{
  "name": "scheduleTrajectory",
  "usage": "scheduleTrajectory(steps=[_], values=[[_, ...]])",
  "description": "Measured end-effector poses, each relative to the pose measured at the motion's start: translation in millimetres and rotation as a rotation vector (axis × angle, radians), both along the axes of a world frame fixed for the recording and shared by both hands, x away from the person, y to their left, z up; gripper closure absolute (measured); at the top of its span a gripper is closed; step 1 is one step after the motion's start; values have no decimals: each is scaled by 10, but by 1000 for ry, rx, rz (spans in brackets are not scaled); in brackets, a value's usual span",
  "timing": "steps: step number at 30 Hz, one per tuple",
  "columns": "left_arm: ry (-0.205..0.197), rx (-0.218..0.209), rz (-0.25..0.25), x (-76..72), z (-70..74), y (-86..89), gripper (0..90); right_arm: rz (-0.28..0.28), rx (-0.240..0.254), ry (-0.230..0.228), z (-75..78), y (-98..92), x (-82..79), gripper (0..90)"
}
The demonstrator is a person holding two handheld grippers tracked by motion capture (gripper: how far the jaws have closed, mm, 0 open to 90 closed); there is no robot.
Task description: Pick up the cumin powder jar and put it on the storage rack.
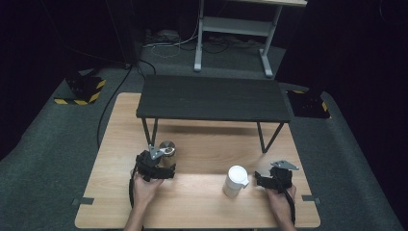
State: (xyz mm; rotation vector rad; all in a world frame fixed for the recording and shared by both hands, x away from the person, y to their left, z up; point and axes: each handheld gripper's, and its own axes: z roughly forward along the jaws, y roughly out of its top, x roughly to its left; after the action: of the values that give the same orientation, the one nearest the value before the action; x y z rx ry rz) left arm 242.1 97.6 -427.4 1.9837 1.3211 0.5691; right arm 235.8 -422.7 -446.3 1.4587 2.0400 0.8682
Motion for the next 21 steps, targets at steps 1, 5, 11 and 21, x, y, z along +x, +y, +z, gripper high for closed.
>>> scheduleTrajectory(steps=[1,5,11,21], values=[[5,7,-9,36,9,-21,42,0,0,0,0,0,0,95],[11,17,-20,96,18,-65,54,0,0,0,0,-1,0,95],[31,20,-4,186,20,-93,76,0,0,0,0,-1,0,95],[29,-4,16,255,-5,-155,152,2,1,0,0,-3,1,93]])
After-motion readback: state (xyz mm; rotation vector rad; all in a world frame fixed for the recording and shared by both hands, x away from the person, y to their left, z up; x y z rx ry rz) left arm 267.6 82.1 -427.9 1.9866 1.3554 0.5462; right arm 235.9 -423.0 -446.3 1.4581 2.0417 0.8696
